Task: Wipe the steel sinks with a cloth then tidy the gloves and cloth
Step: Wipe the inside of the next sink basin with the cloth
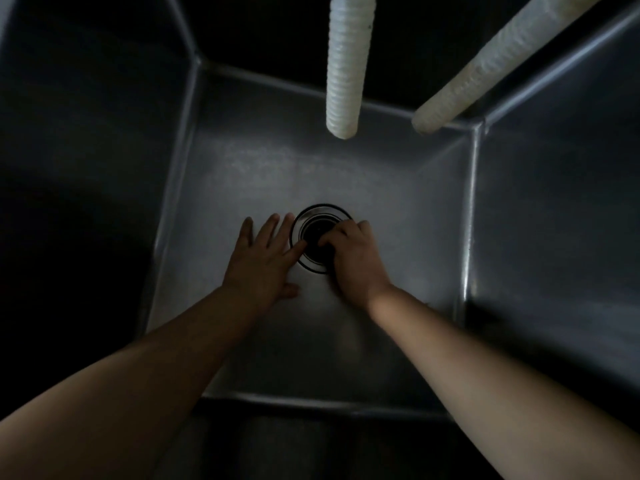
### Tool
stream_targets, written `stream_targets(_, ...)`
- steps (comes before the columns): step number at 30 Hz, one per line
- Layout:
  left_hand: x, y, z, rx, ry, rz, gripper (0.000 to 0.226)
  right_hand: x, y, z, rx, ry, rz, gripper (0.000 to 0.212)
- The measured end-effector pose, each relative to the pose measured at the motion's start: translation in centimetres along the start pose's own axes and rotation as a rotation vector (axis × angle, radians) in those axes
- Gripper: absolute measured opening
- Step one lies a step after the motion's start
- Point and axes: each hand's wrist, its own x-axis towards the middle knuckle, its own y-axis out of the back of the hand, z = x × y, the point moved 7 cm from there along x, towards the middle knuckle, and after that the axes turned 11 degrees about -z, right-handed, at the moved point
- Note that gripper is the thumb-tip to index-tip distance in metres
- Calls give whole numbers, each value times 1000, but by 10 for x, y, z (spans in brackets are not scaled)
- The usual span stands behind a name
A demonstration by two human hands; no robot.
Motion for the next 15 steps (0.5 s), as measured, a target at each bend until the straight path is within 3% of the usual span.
stream_targets(3,1,-1,-1,-7,-10,8,83,-15,36,7,147,59,241,29)
stream_targets(7,2,-4,-1,-1,-12,16,87,-12,82,42,-19,-27,443,48)
stream_targets(9,1,-4,-1,-1,-2,22,90,-4,88,70,-128,-176,372,63)
stream_targets(11,1,-3,0,13,10,27,94,4,77,95,-217,-289,186,71)
stream_targets(15,-2,-3,-1,17,42,44,105,-3,45,94,-270,-233,16,73)
